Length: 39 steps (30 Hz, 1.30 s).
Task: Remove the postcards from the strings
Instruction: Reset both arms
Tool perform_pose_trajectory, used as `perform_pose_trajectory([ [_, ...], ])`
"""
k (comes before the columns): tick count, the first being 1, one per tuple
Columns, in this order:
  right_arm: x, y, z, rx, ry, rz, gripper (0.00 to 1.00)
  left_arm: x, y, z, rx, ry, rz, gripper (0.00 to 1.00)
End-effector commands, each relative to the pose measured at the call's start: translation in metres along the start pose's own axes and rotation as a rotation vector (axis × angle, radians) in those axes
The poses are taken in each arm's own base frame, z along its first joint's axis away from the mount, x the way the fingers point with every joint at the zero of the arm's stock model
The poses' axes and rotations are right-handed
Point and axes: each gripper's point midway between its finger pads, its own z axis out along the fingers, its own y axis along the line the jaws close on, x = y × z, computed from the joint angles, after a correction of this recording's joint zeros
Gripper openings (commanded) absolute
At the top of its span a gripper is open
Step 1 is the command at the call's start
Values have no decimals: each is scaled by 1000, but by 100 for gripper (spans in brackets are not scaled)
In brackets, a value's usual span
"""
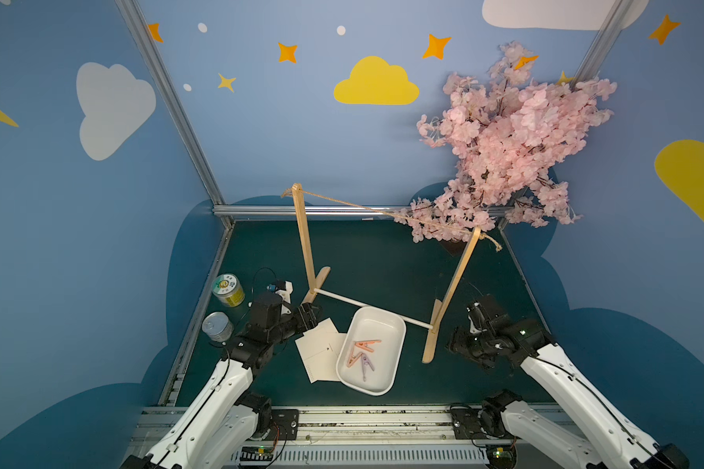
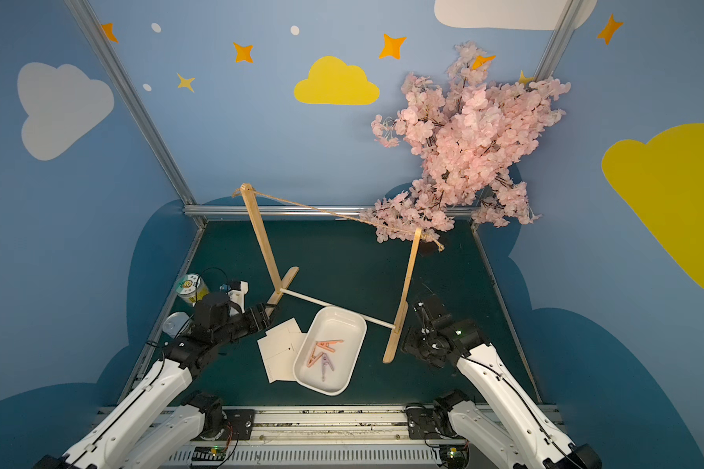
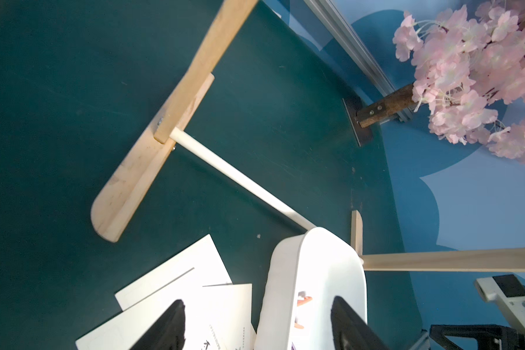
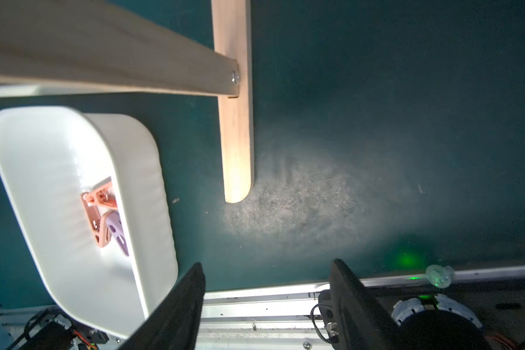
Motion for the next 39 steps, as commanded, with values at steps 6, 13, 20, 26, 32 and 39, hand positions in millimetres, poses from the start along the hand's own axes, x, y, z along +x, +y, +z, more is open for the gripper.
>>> perform_pose_trajectory([
  [6, -56, -3, 2, -37, -169, 29, 67, -33, 20, -7, -189, -64, 33, 86],
  [13, -116, -14, 10, 53, -324, -20, 72, -83, 32, -15, -326, -236, 151, 99],
  [20, -172, -20, 1, 107, -542, -37, 86, -123, 50, -18, -461, -346, 213, 99],
  [26, -205, -27, 1, 162, -703, -42, 86, -157, 84, -12, -684, -445, 265, 99],
  [32, -229, -36, 18, 260, -736, -43, 86, -159, 103, 11, -766, -402, 427, 99],
  [39, -248, -37, 31, 300, -793, -98, 86, -145, 121, 31, -751, -455, 520, 99],
])
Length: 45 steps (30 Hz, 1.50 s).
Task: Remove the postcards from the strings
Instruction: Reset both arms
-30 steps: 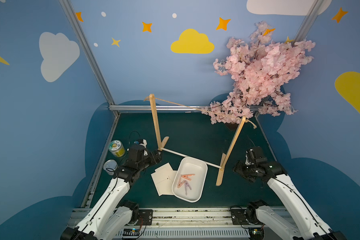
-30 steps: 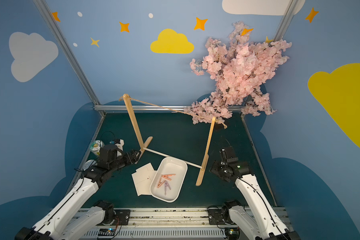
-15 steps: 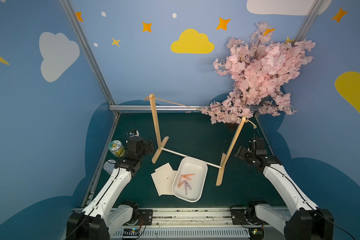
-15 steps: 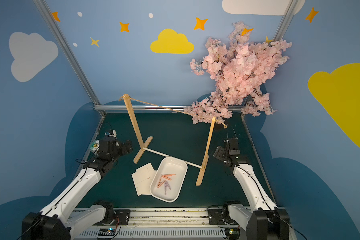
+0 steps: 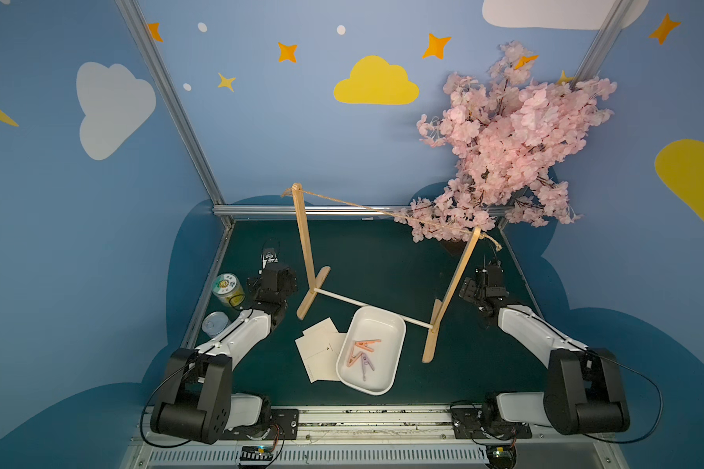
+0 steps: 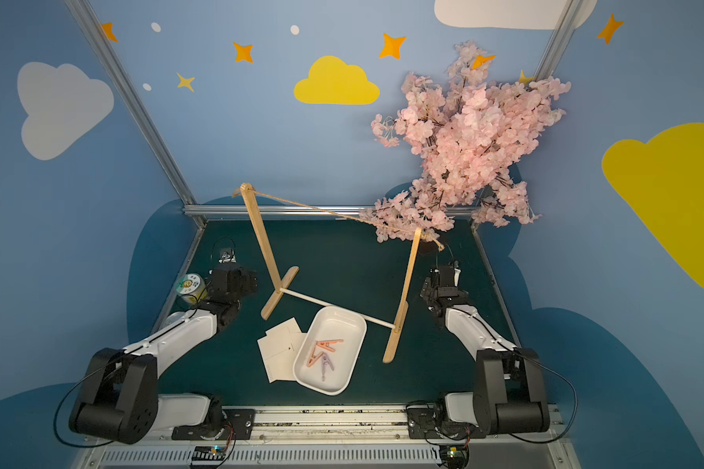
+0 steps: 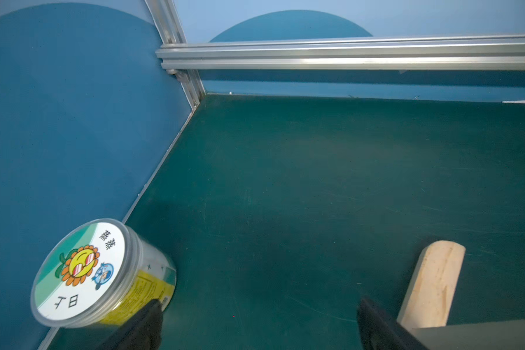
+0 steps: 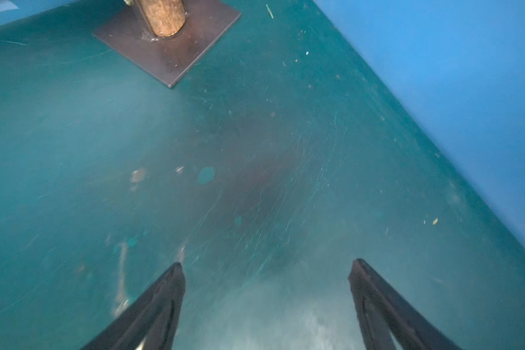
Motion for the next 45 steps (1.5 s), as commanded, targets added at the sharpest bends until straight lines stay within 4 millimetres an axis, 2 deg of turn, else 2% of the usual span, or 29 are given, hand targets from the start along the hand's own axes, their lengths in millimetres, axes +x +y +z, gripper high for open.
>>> perform_pose_trajectory([
  [1, -28, 4, 2, -13, -140, -13, 86, -7, 2, 5, -10, -119, 34, 99],
  [7, -23, 6, 14, -5, -210, -111, 86, 15, -13, 22, 67, -115, 57, 99],
  [10, -24, 10, 18, -26, -279, -126, 86, 18, -17, 28, 89, -126, 67, 99],
  [14, -15, 19, 25, -74, -292, -154, 86, 21, -19, 31, 172, -88, 30, 99],
  [18, -13, 26, 25, -99, -290, -185, 87, 24, -15, 32, 225, -81, -20, 99],
  [23, -12, 29, 23, -117, -300, -187, 87, 33, -23, 27, 303, -121, -16, 99],
  [39, -9, 29, 19, -142, -312, -185, 88, 35, -22, 27, 311, -125, -22, 99],
  [42, -13, 32, 15, -166, -350, -180, 88, 35, -22, 27, 312, -124, -21, 99],
  [45, -9, 37, 12, -208, -363, -192, 88, 35, -23, 27, 312, -126, -21, 99],
])
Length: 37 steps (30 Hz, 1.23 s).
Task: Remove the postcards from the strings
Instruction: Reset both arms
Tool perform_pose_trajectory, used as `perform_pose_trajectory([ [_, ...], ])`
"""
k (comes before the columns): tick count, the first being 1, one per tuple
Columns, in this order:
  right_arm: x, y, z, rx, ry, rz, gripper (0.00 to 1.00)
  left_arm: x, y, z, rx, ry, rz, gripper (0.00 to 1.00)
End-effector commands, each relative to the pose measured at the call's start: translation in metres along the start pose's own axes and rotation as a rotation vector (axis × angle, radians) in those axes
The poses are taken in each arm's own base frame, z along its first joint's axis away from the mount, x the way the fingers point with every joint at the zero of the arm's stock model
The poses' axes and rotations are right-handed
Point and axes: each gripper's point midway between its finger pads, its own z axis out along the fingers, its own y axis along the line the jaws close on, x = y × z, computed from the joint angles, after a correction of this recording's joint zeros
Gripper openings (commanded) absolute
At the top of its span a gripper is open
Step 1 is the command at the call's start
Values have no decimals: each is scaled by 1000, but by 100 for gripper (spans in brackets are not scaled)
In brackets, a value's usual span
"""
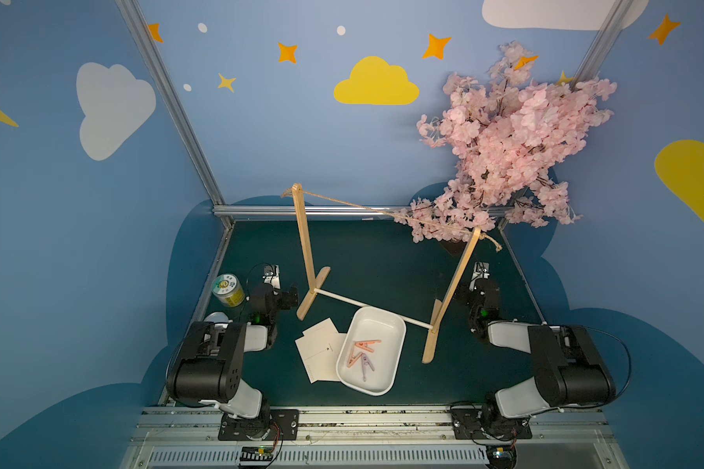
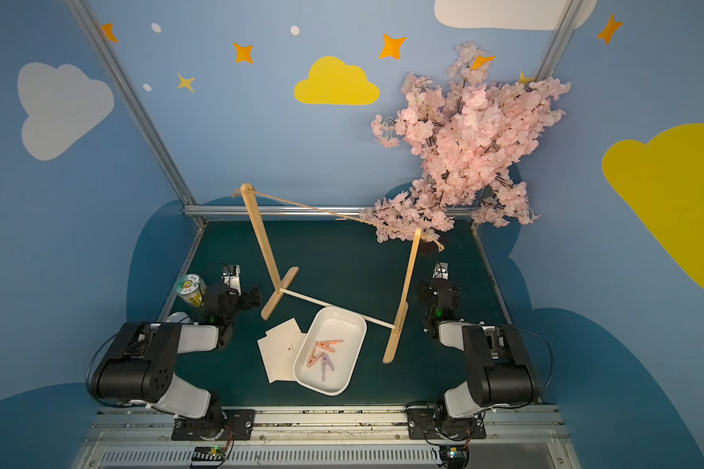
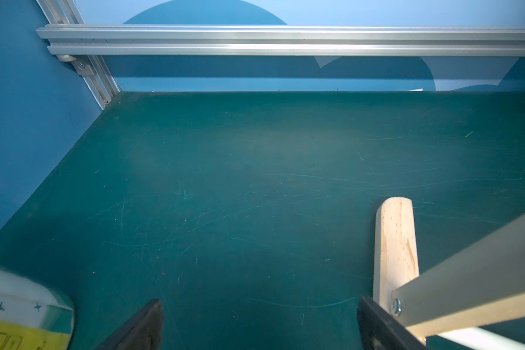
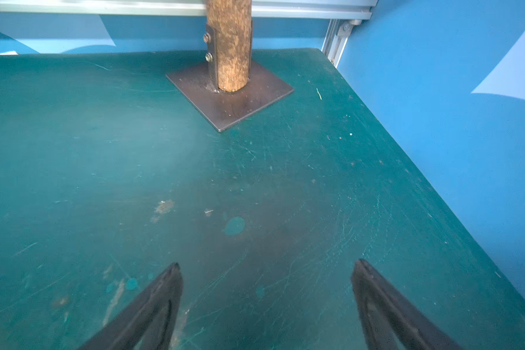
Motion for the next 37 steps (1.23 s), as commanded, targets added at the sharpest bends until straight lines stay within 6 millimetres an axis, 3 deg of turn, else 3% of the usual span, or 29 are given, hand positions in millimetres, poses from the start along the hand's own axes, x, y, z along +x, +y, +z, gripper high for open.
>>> perform_pose_trajectory([
  [1, -9, 8, -5, -71, -63, 2, 88, -3, 0, 1, 4, -15, -3, 99],
  [2, -1, 5, -1, -67, -64, 13, 90, -4, 1, 1, 4, -17, -3, 99],
  [4, -6, 4, -3, -65, -128, 17, 90, -3, 0, 1, 4, -16, -3, 99],
  [6, 1, 5, -1, -80, -38, 25, 90, -4, 1, 1, 3, -16, -3, 99],
  [8, -5, 4, -2, -79, -124, 21, 90, -4, 1, 1, 4, -16, -3, 99],
  [11, 0, 4, -2, -83, -47, 30, 90, -4, 1, 1, 3, -17, -3, 99],
  [13, -4, 4, -2, -80, -114, 25, 90, -3, 0, 1, 5, -16, -3, 99],
  [16, -1, 3, -2, -81, -53, 30, 90, -4, 0, 1, 4, -18, -3, 99],
  [37, -2, 4, -2, -83, -72, 30, 90, -4, 0, 0, 5, -17, -3, 99],
])
